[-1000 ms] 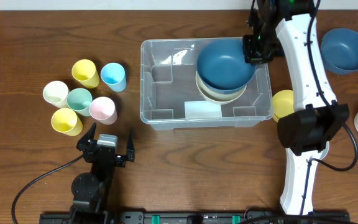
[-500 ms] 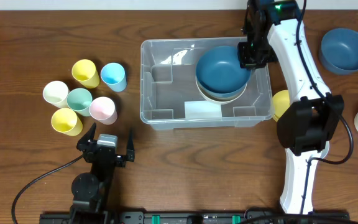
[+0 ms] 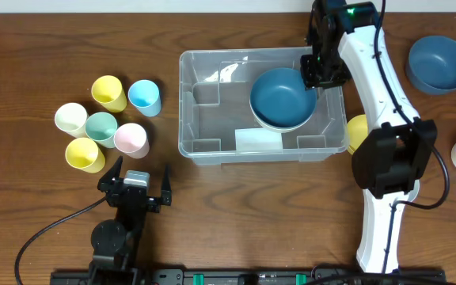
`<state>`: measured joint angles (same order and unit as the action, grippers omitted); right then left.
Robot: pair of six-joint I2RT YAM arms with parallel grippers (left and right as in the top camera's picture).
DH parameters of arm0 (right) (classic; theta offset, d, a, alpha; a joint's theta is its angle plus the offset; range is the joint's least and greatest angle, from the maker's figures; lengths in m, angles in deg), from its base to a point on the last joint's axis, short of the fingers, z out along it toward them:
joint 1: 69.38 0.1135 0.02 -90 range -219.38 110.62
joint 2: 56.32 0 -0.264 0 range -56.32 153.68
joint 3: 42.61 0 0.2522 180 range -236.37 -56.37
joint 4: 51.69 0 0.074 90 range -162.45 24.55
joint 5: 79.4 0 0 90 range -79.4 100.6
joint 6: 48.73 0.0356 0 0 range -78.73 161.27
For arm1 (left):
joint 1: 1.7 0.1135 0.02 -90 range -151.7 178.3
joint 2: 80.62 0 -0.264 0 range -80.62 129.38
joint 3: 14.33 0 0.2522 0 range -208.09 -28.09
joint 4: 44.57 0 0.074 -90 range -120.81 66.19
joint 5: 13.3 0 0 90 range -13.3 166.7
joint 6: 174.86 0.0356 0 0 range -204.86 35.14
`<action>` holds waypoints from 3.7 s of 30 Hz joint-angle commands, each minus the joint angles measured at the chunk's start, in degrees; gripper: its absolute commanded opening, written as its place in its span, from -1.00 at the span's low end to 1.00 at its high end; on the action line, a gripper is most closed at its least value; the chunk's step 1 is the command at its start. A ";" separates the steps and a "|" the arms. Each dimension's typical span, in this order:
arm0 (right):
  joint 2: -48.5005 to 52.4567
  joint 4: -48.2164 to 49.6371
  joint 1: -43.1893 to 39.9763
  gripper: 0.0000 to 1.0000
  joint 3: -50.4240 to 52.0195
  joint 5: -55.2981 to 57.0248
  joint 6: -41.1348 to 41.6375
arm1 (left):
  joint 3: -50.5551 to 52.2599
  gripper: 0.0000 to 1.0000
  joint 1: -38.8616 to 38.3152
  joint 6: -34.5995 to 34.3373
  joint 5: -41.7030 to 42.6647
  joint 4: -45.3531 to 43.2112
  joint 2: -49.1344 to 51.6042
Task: Pack container
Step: 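Release the blue bowl and move the right gripper to the second blue bowl, then carry the second blue bowl with the right gripper onto the stack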
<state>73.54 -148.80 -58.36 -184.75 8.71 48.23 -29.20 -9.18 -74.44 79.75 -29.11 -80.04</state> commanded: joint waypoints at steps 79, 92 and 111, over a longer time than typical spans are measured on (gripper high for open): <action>15.02 17.90 -29.59 -0.98 -6.75 10.21 -7.58 | 0.87 0.96 0.35 0.26 -0.07 2.16 -0.35; -3.67 15.56 -22.64 -0.97 -6.99 1.60 -5.31 | 0.87 0.96 0.35 0.26 -0.07 2.16 -0.35; -15.63 2.93 12.57 -0.97 -3.85 3.61 -4.61 | 0.87 0.96 0.35 0.28 -0.07 2.16 -0.35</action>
<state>57.30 -145.78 -48.67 -190.15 10.57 42.37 -29.20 -9.18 -74.44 79.75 -29.11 -80.04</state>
